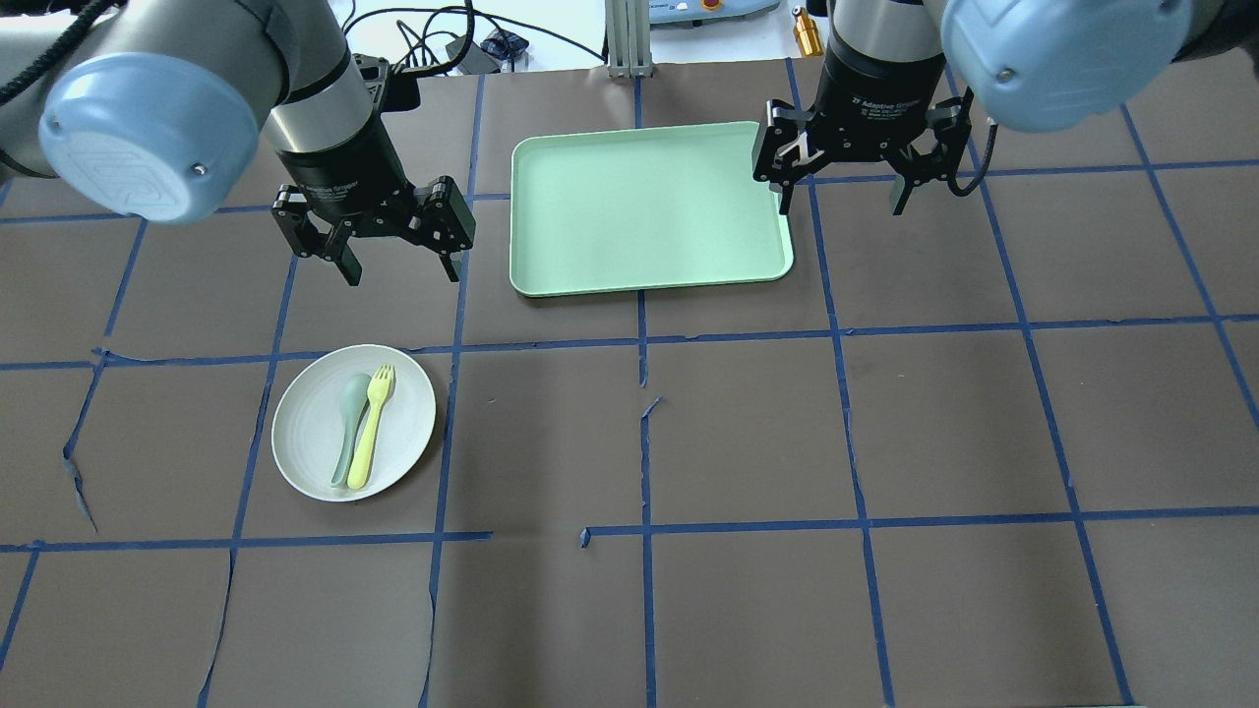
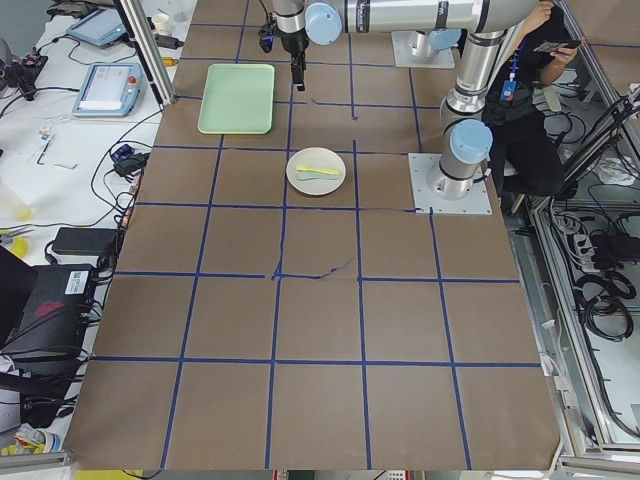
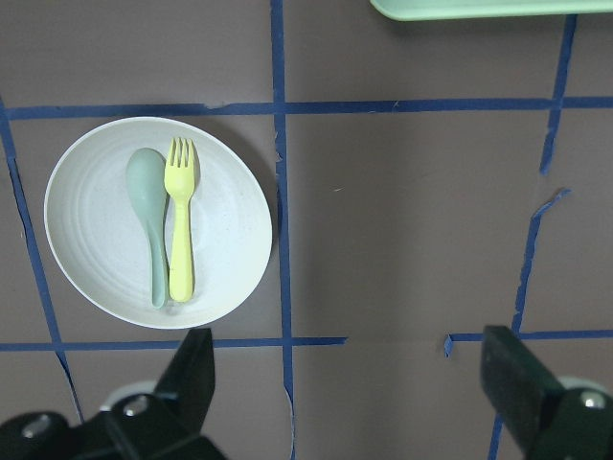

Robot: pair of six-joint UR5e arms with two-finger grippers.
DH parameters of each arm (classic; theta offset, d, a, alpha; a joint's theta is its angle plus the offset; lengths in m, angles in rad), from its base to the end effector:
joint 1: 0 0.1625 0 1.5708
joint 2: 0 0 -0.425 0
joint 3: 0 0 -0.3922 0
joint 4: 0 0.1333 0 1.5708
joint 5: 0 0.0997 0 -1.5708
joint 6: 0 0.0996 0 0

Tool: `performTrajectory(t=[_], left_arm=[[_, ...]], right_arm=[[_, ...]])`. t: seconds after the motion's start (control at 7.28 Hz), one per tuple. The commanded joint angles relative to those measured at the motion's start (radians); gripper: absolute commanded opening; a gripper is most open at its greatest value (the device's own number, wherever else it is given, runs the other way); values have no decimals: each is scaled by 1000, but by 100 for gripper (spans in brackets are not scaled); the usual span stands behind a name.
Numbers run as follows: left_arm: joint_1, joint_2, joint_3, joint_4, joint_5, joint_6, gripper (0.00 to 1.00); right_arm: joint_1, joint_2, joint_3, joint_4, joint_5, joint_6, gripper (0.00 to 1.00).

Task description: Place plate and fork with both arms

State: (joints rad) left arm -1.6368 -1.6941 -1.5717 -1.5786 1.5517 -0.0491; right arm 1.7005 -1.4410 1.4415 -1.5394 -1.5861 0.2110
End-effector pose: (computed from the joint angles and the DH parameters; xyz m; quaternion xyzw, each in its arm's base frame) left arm -0.1697 -0.5171 0.4238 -0.0078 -0.9977 -0.0664 0.0057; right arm 0.2010 -0.5221 0.4810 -0.0405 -0.9990 -0.0144 0.0102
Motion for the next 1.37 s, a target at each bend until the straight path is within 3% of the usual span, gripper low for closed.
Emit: performTrajectory(t=[0.0,0.41,1.24], left_arm=[[-2,-1,-14,2,60,63,100],[8,-4,-16,21,77,66,100],[5,1,-16,25,65,48,100]], right_arm=[[1,-19,6,15,-3,1,100],[5,-33,10,127,-28,-28,100],[-15,-16,8,45,-23,-51,100]])
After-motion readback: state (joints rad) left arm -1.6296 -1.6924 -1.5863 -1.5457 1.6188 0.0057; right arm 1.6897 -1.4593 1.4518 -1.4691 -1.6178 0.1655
